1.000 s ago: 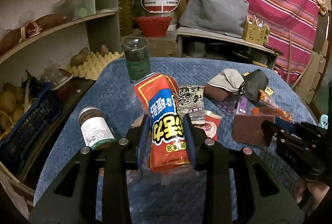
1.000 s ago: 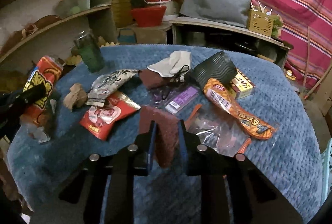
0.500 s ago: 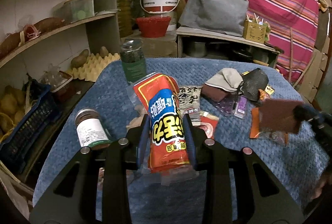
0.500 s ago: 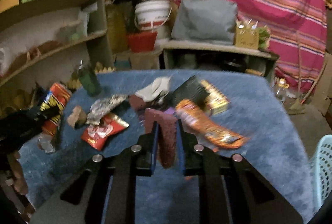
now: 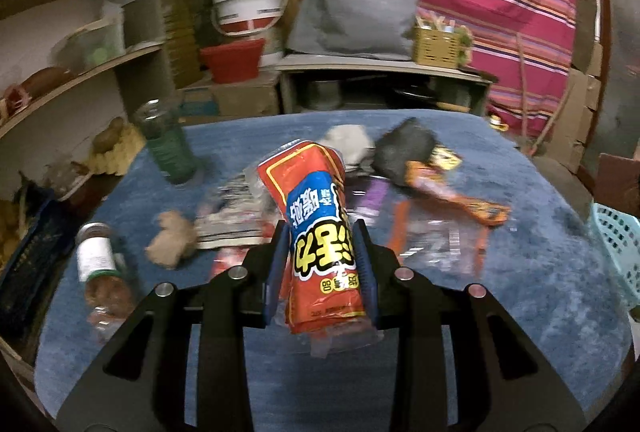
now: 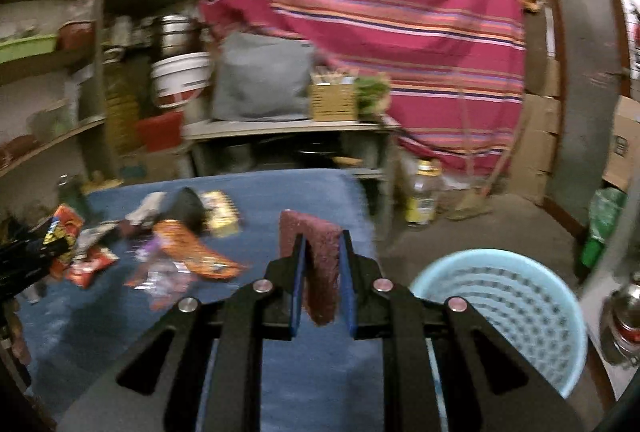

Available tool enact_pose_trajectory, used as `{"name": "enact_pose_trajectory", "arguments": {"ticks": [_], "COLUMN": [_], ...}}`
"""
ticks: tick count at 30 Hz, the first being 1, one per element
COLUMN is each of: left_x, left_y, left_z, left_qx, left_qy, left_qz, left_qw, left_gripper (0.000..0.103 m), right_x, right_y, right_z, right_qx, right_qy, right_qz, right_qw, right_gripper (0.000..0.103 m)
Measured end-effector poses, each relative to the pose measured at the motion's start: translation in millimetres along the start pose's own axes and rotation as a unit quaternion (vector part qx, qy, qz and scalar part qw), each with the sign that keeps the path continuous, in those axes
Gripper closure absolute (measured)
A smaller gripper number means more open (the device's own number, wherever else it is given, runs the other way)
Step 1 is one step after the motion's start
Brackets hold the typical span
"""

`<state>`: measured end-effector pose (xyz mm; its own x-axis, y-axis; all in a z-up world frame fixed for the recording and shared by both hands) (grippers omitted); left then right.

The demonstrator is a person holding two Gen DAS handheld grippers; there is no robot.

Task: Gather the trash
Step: 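Carry both items over the blue basket and open both tools to drop them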

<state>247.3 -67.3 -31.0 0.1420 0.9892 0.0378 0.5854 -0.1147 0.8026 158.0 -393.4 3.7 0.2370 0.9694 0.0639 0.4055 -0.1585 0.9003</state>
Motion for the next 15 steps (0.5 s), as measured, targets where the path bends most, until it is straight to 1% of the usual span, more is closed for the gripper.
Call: {"name": "enact_pose_trajectory", "arguments": {"ticks": [4, 8, 11, 14, 15], "left_x": [-42.9, -90.6, -129.4, -172.2, -190.3], "left_y": [0.2, -2.4, -1.5, 2.5, 3.4], "left_z": [-2.1, -6.0, -14.2, -25.6, -29.9], "left_qx": [-0.004, -0.005, -0.014, -0.024, -0.026], "left_qy": [-0.017, -0.044, -0.057, -0.086, -0.101], "left_qz": [0.028, 0.057, 0.077, 0.083, 0.084], "left_qw": [0.9995, 0.9974, 0.9953, 0.9925, 0.991], "left_gripper": [0.071, 0.071, 0.071, 0.071, 0.071], "right_x": [-44.2, -81.9, -114.1, -137.8, -146.1], "right_y": [-6.8, -12.1, -16.4, -20.9, -22.3], "right_z": [-5.6, -12.2, -16.4, -21.4, -23.0], "right_qx": [0.006, 0.007, 0.012, 0.015, 0.017], "right_qy": [-0.024, -0.061, -0.073, -0.084, -0.088], "right_qz": [0.022, 0.022, 0.047, 0.064, 0.067], "right_qw": [0.999, 0.998, 0.996, 0.994, 0.994], "right_gripper": [0.086, 0.086, 0.086, 0.086, 0.086]}}
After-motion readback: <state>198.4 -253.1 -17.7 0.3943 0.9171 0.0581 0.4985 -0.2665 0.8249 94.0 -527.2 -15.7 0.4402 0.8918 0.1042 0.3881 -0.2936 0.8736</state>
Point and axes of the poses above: each gripper's, at about its wrist camera, not at the fingertips, and z roughly the way its jaws point, x to its left, y to its top, the point moved 5 cm from there along z, roughly the way its jaws point, and after that the axes turned 2 degrees about x, right-handed, at the moved point
